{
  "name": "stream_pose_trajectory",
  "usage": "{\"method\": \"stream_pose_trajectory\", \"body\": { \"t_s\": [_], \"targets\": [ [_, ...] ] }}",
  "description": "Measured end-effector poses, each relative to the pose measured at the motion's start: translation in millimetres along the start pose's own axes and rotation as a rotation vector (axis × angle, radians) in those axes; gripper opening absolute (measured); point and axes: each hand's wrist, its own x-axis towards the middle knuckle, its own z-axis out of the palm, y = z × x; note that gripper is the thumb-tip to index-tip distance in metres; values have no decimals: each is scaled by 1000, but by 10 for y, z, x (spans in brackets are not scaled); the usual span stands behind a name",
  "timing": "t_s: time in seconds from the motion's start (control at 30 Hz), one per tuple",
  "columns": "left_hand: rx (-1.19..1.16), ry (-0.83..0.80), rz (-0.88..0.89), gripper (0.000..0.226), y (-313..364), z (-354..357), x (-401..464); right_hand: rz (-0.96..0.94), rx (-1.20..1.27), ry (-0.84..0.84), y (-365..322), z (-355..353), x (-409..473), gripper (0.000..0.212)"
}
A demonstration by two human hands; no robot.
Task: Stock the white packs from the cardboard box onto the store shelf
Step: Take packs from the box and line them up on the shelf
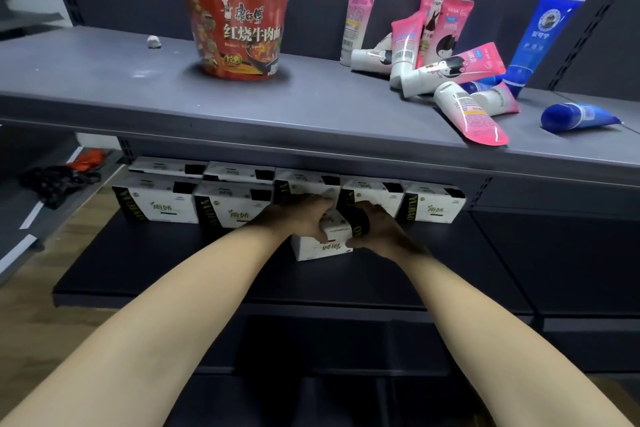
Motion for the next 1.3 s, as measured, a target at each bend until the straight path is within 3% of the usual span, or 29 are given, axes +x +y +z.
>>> {"method": "stream_pose_trajectory", "body": {
  "t_s": [0.17, 0.33, 0.43, 0.57, 0.7, 0.77, 0.83, 0.9, 1.0, 1.07, 1.2, 1.3],
  "targets": [
    [-14, -72, -29, 84, -20, 22, -38, 31, 14, -46, 67, 39, 65, 94],
    [-5, -58, -56, 65, -87, -32, -70, 32, -27, 21, -3, 47, 168, 88],
    [-77, -2, -90, 70, -132, -115, -96, 9, 50, 142, -192, -105, 225, 88],
    [-189, 57, -197, 91, -269, -195, -154, -1, 213, 155, -603, -433, 304, 54],
    [-52, 172, -215, 69, -382, -307, -216, -94, -211, -128, -916, -565, 245, 44],
    [-12, 224, -201, 59, -406, -354, -251, -159, -393, -224, -954, -394, 247, 51],
    [7, 234, -196, 59, -442, -367, -294, -193, -406, -290, -934, -121, 266, 70],
    [25, 239, -194, 60, -491, -356, -355, -195, -323, -285, -842, 133, 257, 95],
    [58, 249, -194, 46, -581, -308, -433, -159, -218, -259, -621, 273, 187, 112],
    [69, 261, -203, 39, -636, -270, -464, -128, -212, -245, -486, 241, 149, 109],
    [114, 295, -213, 43, -673, -243, -463, -115, -311, -187, -408, 191, 178, 82],
    [183, 358, -317, 38, -719, -251, -459, -165, -486, -42, -455, 292, 249, 82]
  ]
}}
